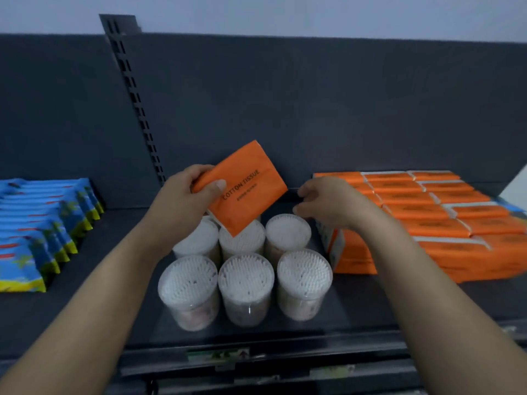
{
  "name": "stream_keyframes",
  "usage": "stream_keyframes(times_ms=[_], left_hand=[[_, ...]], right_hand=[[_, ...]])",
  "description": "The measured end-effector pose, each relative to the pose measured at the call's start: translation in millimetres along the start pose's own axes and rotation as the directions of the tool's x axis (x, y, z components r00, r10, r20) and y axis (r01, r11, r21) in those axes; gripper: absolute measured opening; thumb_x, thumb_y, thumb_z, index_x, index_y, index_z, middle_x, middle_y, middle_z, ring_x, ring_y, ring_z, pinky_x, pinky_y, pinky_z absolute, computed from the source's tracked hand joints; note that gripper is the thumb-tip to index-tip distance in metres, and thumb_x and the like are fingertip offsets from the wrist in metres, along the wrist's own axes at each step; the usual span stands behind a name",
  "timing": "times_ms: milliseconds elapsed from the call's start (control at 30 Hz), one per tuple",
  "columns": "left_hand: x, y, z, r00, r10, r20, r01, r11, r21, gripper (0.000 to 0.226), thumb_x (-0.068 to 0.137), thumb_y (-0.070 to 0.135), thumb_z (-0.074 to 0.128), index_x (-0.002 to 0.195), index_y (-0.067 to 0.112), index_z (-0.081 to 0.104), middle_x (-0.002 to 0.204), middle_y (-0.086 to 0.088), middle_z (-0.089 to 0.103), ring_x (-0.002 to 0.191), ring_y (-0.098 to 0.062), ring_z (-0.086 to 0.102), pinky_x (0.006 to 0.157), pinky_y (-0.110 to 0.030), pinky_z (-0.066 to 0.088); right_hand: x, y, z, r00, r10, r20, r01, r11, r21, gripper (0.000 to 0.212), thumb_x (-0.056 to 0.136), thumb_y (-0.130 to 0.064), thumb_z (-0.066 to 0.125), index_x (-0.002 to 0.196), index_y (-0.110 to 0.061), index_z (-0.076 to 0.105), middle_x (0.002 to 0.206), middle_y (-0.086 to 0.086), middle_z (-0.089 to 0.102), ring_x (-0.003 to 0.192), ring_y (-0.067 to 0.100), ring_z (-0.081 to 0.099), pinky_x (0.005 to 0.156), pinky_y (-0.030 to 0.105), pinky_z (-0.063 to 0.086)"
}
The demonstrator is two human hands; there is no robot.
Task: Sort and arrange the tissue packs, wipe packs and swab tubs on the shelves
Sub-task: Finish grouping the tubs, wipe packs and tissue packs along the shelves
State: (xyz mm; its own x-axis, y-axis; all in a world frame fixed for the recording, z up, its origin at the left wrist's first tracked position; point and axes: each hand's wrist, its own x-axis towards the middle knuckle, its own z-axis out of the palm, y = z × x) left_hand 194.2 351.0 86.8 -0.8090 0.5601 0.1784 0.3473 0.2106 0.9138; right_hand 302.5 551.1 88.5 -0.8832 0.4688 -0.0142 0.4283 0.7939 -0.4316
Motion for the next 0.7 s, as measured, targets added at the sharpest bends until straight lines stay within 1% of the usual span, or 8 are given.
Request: stream_keyframes(times_ms=[67,133,233,333,400,500,567,700], left_hand=[[0,7,7,0.999,0.047,0.022,-0.047,0.999,0.001,0.026,0.092,0.028,0.055,0.118,0.026,0.054,0.101,0.015,0.062,0.086,0.003,0.061,0.067,-0.012,0.045],[1,15,19,0.994,0.096,0.054,-0.095,0.995,-0.023,0.024,0.092,0.028,0.055,0.116,0.028,0.055,0.098,0.016,0.062,0.076,0.011,0.06,0.057,-0.005,0.044],[0,27,48,0.977,0.162,0.135,-0.153,0.985,-0.075,0.024,0.091,0.026,0.055,0.115,0.027,0.055,0.097,0.014,0.062,0.071,0.013,0.059,0.052,-0.002,0.043],[-2,40,83,0.948,0.203,0.245,-0.175,0.976,-0.131,0.027,0.09,0.025,0.058,0.116,0.026,0.055,0.101,0.013,0.062,0.084,0.004,0.06,0.064,-0.004,0.048],[-4,46,107,0.92,0.223,0.321,-0.189,0.973,-0.133,0.03,0.089,0.023,0.06,0.118,0.026,0.055,0.103,0.013,0.061,0.09,-0.001,0.059,0.074,-0.013,0.049],[-6,52,139,0.871,0.268,0.412,-0.277,0.96,-0.038,0.032,0.086,0.021,0.063,0.116,0.028,0.055,0.101,0.015,0.058,0.088,0.001,0.055,0.072,-0.012,0.04],[-8,53,156,0.841,0.255,0.478,-0.313,0.949,0.045,0.034,0.084,0.019,0.066,0.116,0.026,0.057,0.101,0.012,0.057,0.089,-0.003,0.054,0.074,-0.014,0.039],[-17,47,181,0.816,0.197,0.544,-0.357,0.911,0.205,0.03,0.08,0.012,0.07,0.107,0.023,0.06,0.098,0.014,0.054,0.092,-0.008,0.053,0.077,-0.02,0.039]], right_hand=[[-13,7,-9,0.986,-0.03,-0.161,0.032,0.999,0.011,0.021,0.08,-0.019,0.064,0.093,-0.004,0.069,0.092,0.015,0.07,0.078,0.015,0.058,0.068,0.031,0.043],[-32,19,-19,0.97,-0.015,-0.242,0.018,1.0,0.01,0.014,0.081,-0.015,0.064,0.089,-0.006,0.07,0.086,0.011,0.071,0.074,0.016,0.058,0.062,0.027,0.038],[-63,48,-35,0.939,0.064,-0.339,-0.071,0.997,-0.009,0.017,0.082,-0.016,0.066,0.097,-0.01,0.071,0.094,0.008,0.071,0.091,0.021,0.064,0.078,0.026,0.043],[-95,83,-49,0.9,0.158,-0.406,-0.179,0.984,-0.013,0.022,0.083,-0.016,0.066,0.102,-0.009,0.07,0.098,0.01,0.07,0.095,0.024,0.064,0.085,0.03,0.046],[-115,104,-55,0.877,0.213,-0.432,-0.243,0.97,-0.015,0.023,0.083,-0.016,0.065,0.104,-0.008,0.069,0.099,0.01,0.07,0.095,0.024,0.064,0.086,0.031,0.047],[-134,130,-62,0.855,0.26,-0.449,-0.28,0.96,0.022,0.023,0.084,-0.018,0.065,0.105,-0.01,0.069,0.097,0.008,0.069,0.093,0.022,0.063,0.086,0.031,0.048],[-138,145,-66,0.855,0.266,-0.446,-0.271,0.961,0.053,0.022,0.084,-0.018,0.065,0.105,-0.011,0.069,0.096,0.007,0.069,0.092,0.021,0.063,0.086,0.033,0.049],[-132,169,-72,0.879,0.182,-0.44,-0.174,0.983,0.059,0.019,0.085,-0.02,0.064,0.102,-0.013,0.069,0.095,0.005,0.069,0.09,0.02,0.063,0.085,0.031,0.049]])
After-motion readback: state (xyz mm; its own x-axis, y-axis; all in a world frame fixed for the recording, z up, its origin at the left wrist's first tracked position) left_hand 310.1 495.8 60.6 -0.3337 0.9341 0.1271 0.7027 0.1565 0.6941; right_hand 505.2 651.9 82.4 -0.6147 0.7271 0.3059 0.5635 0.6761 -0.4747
